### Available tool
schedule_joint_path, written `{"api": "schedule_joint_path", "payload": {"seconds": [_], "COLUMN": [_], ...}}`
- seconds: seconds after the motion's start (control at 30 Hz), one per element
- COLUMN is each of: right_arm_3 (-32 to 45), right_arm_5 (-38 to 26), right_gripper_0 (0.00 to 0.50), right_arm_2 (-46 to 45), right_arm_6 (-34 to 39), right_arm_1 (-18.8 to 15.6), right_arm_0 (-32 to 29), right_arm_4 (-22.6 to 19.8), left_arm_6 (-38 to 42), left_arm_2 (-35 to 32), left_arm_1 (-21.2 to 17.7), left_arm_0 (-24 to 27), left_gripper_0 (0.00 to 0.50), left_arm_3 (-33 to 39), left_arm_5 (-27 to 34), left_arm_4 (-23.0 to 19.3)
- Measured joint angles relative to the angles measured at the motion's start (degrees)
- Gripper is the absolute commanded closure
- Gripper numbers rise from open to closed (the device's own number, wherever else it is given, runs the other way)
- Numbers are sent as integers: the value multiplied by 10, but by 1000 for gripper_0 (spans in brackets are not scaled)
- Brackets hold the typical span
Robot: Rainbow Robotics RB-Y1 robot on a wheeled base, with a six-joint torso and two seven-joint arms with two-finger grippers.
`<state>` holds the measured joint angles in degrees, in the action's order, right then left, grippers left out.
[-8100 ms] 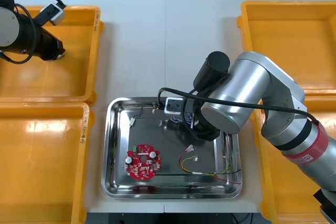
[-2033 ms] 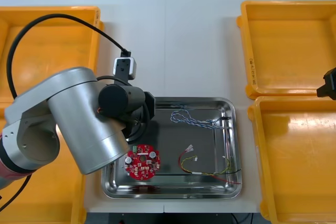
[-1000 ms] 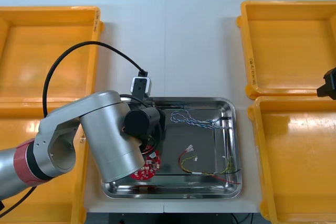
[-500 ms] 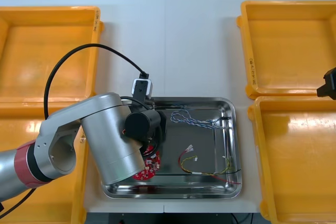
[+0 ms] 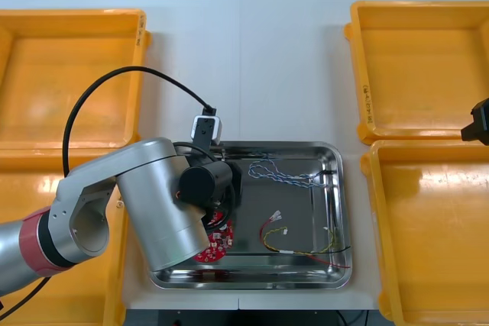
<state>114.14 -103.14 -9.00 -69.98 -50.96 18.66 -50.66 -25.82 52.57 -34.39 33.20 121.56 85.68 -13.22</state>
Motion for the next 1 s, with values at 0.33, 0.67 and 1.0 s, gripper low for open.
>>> {"api": "schedule_joint_path", "payload": {"seconds": [0.33, 0.67, 1.0], "right_arm_3": [0, 0, 0], "right_arm_5": [0, 0, 0], "right_gripper_0": [0, 0, 0], "right_arm_2": [0, 0, 0], "right_arm_6": [0, 0, 0], "right_arm_1": [0, 0, 0], "right_arm_0": [0, 0, 0], "right_arm_4": [0, 0, 0], "left_arm_6": [0, 0, -1], "left_arm_2": [-10, -96, -178], "left_arm_1": [-6, -23, -76], "left_arm_0": [0, 0, 0], "left_gripper_0": [0, 0, 0], "left_arm_3": [0, 3, 68], "left_arm_5": [-12, -9, 57], "left_arm_4": [-7, -88, -183]}}
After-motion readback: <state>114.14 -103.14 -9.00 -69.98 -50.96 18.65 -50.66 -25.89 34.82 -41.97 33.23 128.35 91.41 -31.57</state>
